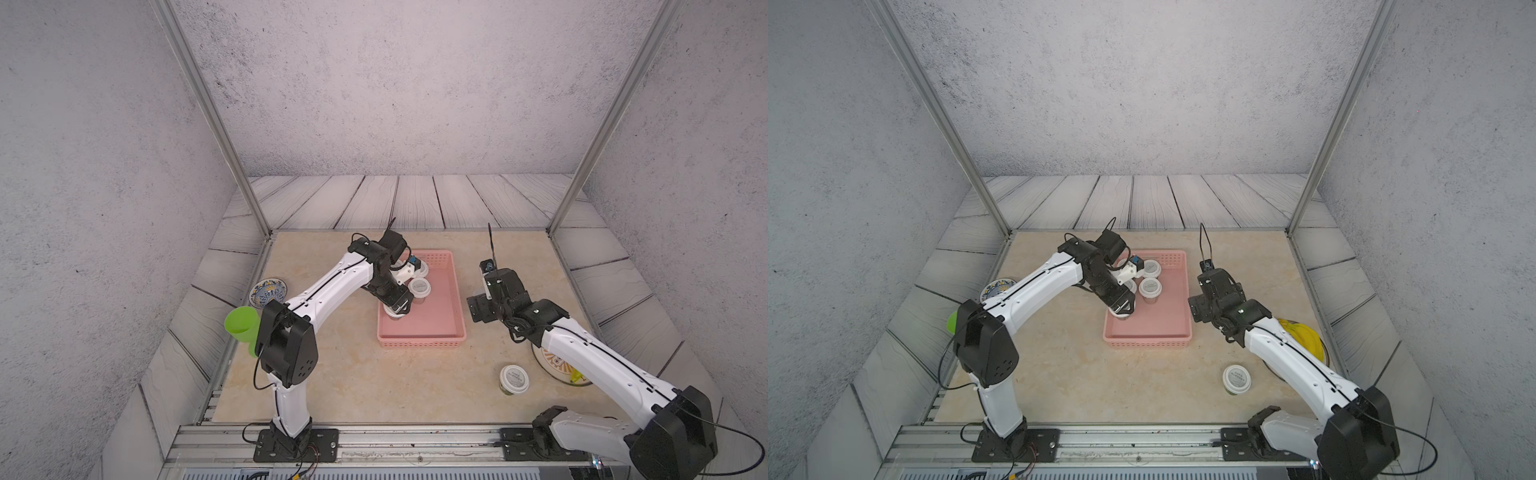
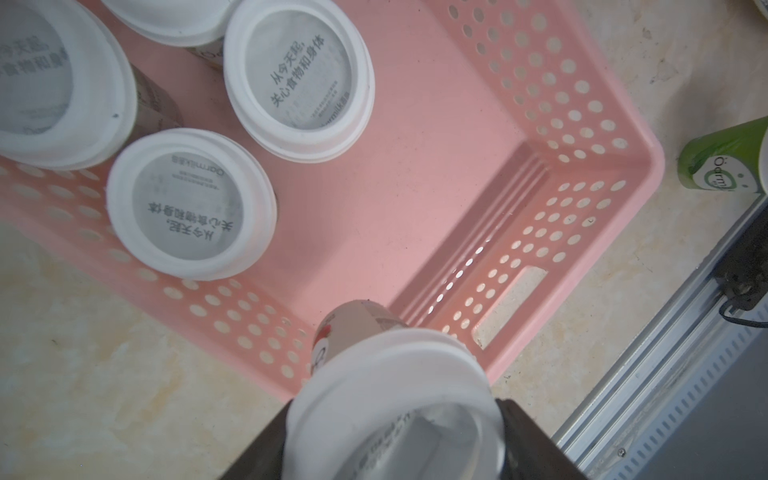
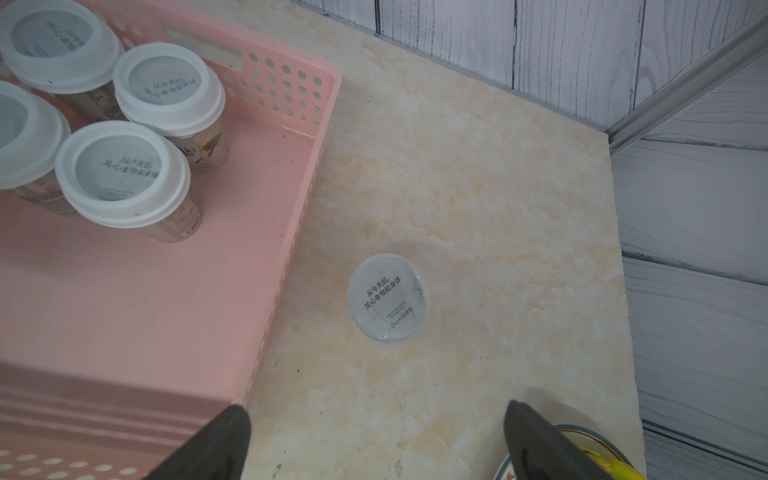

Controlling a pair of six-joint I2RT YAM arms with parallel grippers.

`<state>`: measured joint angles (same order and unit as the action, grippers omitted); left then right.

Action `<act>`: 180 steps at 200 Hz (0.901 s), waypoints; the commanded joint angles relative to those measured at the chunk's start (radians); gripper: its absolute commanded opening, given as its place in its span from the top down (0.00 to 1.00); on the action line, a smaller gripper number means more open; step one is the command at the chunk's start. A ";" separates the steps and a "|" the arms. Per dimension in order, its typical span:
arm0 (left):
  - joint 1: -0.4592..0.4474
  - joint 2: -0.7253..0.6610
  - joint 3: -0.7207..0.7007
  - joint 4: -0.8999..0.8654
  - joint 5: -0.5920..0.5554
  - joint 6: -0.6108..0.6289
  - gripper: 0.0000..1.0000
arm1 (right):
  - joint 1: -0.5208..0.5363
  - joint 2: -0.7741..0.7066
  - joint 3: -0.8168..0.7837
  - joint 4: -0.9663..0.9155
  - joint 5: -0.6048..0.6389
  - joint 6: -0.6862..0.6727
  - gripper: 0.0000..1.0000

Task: Put the yogurt in the basket
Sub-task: Place the yogurt in the basket.

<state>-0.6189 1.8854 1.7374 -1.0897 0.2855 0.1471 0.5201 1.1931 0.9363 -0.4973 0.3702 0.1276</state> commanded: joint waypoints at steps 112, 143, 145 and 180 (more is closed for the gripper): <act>-0.010 0.178 0.015 0.131 -0.049 -0.040 0.29 | -0.015 -0.009 0.001 0.012 -0.026 0.014 0.00; -0.010 0.191 -0.002 0.147 -0.052 -0.040 0.29 | -0.019 -0.007 0.002 0.007 -0.018 0.014 0.00; -0.010 0.191 -0.003 0.148 -0.052 -0.040 0.29 | -0.019 -0.007 0.002 0.008 -0.021 0.014 0.00; -0.010 0.192 -0.020 0.152 -0.066 -0.037 0.27 | -0.022 -0.003 0.004 0.007 -0.019 0.014 0.00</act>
<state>-0.6250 2.0655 1.7298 -0.9367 0.2371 0.1013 0.5045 1.1931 0.9363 -0.4965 0.3500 0.1303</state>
